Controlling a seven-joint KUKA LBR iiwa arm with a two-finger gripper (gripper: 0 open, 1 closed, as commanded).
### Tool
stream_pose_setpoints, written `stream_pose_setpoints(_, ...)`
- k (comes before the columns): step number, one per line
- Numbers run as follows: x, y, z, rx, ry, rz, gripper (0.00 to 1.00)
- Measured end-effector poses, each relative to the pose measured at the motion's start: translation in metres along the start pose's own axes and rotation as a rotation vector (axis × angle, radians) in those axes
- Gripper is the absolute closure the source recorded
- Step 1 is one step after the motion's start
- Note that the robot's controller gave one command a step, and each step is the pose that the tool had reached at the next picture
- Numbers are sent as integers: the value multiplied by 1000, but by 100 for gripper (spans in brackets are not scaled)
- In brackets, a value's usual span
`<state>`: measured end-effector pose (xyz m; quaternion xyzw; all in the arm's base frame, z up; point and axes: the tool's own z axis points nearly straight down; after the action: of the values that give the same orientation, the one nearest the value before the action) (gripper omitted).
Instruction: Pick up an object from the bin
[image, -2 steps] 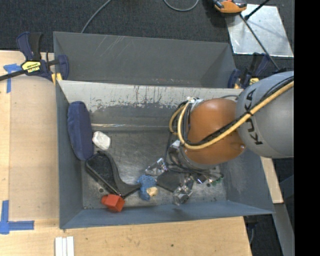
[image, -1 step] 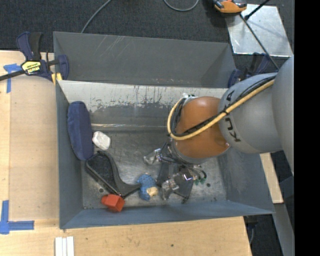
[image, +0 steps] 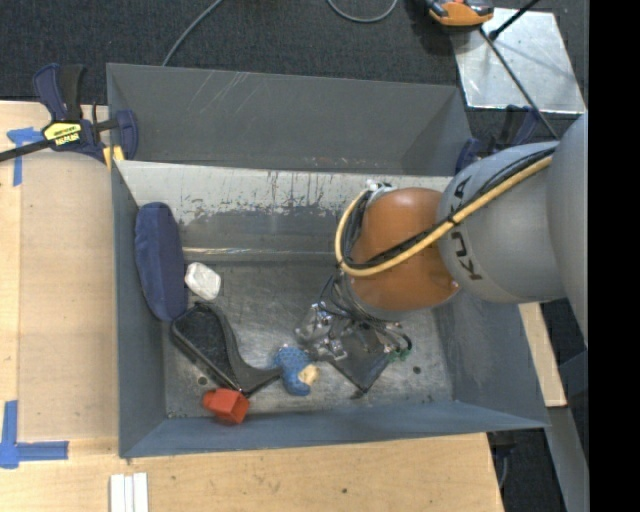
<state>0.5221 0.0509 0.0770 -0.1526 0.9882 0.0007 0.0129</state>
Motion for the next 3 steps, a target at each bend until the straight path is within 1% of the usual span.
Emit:
stream_pose_setpoints(1, 4, 0, 3, -1, 15, 0, 0)
stream_pose_setpoints(2, 0, 0, 0, 1, -1, 0, 100)
stream_pose_setpoints(3, 4, 0, 3, -1, 16, 0, 0)
